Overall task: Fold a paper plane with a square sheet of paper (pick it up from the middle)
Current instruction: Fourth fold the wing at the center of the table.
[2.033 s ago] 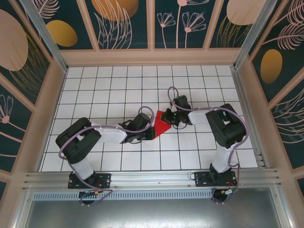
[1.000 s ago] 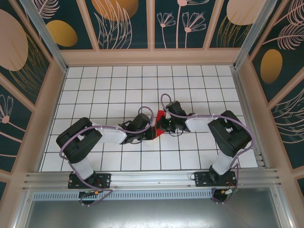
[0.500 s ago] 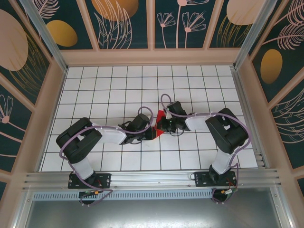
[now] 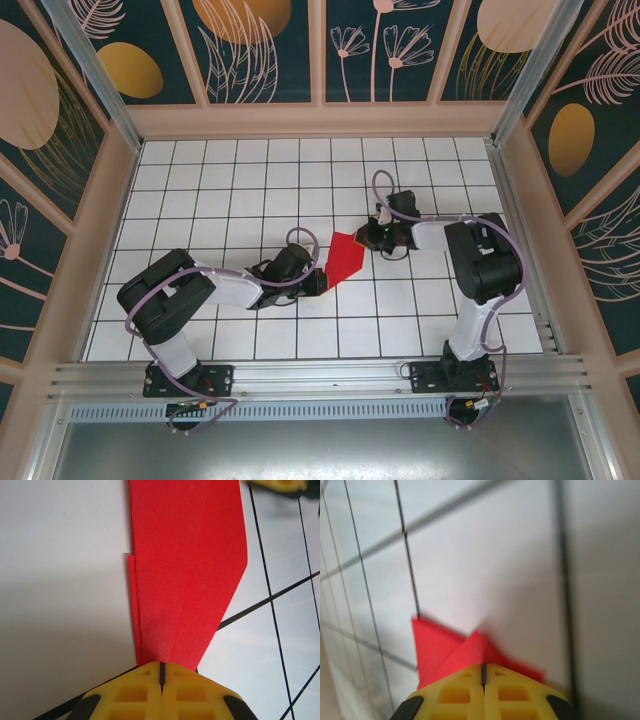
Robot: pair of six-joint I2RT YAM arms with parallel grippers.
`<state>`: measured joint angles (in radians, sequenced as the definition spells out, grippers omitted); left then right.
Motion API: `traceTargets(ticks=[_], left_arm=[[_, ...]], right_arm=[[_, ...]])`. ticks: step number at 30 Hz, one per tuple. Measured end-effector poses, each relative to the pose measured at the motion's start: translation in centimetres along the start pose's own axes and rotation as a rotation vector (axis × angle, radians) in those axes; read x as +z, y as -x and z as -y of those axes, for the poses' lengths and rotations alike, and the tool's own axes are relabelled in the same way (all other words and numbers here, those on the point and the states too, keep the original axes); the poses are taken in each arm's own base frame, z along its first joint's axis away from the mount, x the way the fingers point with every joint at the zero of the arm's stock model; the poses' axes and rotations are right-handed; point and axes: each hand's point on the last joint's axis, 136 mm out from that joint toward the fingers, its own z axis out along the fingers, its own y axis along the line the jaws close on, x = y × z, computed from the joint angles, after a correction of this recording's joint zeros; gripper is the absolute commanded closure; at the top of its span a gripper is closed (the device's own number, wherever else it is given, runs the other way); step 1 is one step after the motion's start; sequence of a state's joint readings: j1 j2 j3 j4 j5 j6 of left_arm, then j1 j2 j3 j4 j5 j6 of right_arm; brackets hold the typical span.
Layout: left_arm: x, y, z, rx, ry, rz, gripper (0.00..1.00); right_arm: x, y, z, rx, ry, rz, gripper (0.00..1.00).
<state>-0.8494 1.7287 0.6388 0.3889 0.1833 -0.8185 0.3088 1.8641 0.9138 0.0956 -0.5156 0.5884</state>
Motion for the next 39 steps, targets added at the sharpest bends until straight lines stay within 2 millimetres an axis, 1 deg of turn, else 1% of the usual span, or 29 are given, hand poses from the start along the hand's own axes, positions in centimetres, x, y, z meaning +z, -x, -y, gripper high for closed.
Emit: traceTargets(ticks=[2, 3, 5, 7, 9, 10, 13, 14, 16, 17, 18, 20, 22, 24, 26, 28, 29, 33, 37, 39], left_arm=[[0.0, 0.0, 0.0, 0.003, 0.002, -0.004, 1.00], [0.0, 0.0, 0.0, 0.005, 0.002, -0.006, 1.00], [0.0, 0.0, 0.1, 0.008, 0.006, -0.010, 1.00], [0.0, 0.0, 0.1, 0.015, 0.008, -0.012, 1.00], [0.0, 0.1, 0.2, 0.019, 0.013, -0.017, 1.00], [0.0, 0.1, 0.2, 0.021, 0.015, -0.019, 0.98], [-0.1, 0.1, 0.3, 0.024, 0.027, -0.032, 0.89], [-0.3, 0.1, 0.3, 0.026, 0.035, -0.039, 0.83], [-0.8, 0.4, 0.7, 0.034, 0.041, -0.039, 0.74], [-1.2, 0.9, 1.1, 0.039, 0.041, -0.028, 0.67], [-1.6, 1.7, 1.8, 0.044, 0.036, -0.010, 0.58], [-2.7, 3.5, 3.0, 0.057, 0.032, 0.050, 0.44], [-4.3, 5.5, 4.2, 0.062, 0.032, 0.131, 0.32], [-5.9, 7.2, 4.6, 0.055, 0.046, 0.210, 0.21], [-7.1, 8.4, 4.3, 0.049, 0.072, 0.266, 0.15], [-8.0, 9.5, 3.6, 0.036, 0.105, 0.313, 0.08], [-8.3, 10.0, 3.1, 0.027, 0.124, 0.332, 0.02], [-9.5, 11.5, 1.3, -0.017, 0.172, 0.391, 0.01], [-10.2, 12.3, -0.1, -0.049, 0.200, 0.421, 0.01], [-10.3, 12.5, -0.6, -0.058, 0.210, 0.425, 0.01]], right_arm=[[-0.7, 2.3, 1.0, 0.006, -0.038, 0.072, 1.00], [-1.1, 3.0, 1.3, 0.011, -0.054, 0.098, 1.00], [-1.7, 3.6, 1.5, 0.012, -0.070, 0.126, 1.00], [-2.4, 3.5, 0.9, 0.001, -0.064, 0.141, 1.00], [-3.5, 2.7, -0.1, -0.014, -0.042, 0.153, 0.93], [-3.9, 2.2, -0.5, -0.017, -0.032, 0.156, 0.88], [-5.1, -0.4, -2.0, -0.024, 0.008, 0.147, 0.74], [-5.3, -1.4, -2.6, -0.024, 0.022, 0.140, 0.70], [-5.5, -3.2, -3.3, -0.016, 0.044, 0.123, 0.63], [-5.5, -4.1, -3.6, -0.009, 0.055, 0.115, 0.61], [-5.5, -4.7, -3.8, -0.002, 0.062, 0.110, 0.58], [-5.4, -5.8, -3.9, 0.022, 0.067, 0.105, 0.54], [-5.2, -6.5, -3.7, 0.047, 0.066, 0.103, 0.52], [-5.1, -6.8, -3.8, 0.066, 0.068, 0.102, 0.52], [-4.9, -6.9, -4.0, 0.077, 0.072, 0.108, 0.52], [-4.6, -6.8, -4.1, 0.082, 0.079, 0.111, 0.52], [-4.4, -6.8, -4.2, 0.088, 0.082, 0.110, 0.53], [-3.0, -7.2, -3.9, 0.103, 0.060, 0.082, 0.56], [-1.9, -7.1, -4.0, 0.112, 0.051, 0.066, 0.59], [-1.5, -6.9, -4.2, 0.114, 0.053, 0.061, 0.65]])
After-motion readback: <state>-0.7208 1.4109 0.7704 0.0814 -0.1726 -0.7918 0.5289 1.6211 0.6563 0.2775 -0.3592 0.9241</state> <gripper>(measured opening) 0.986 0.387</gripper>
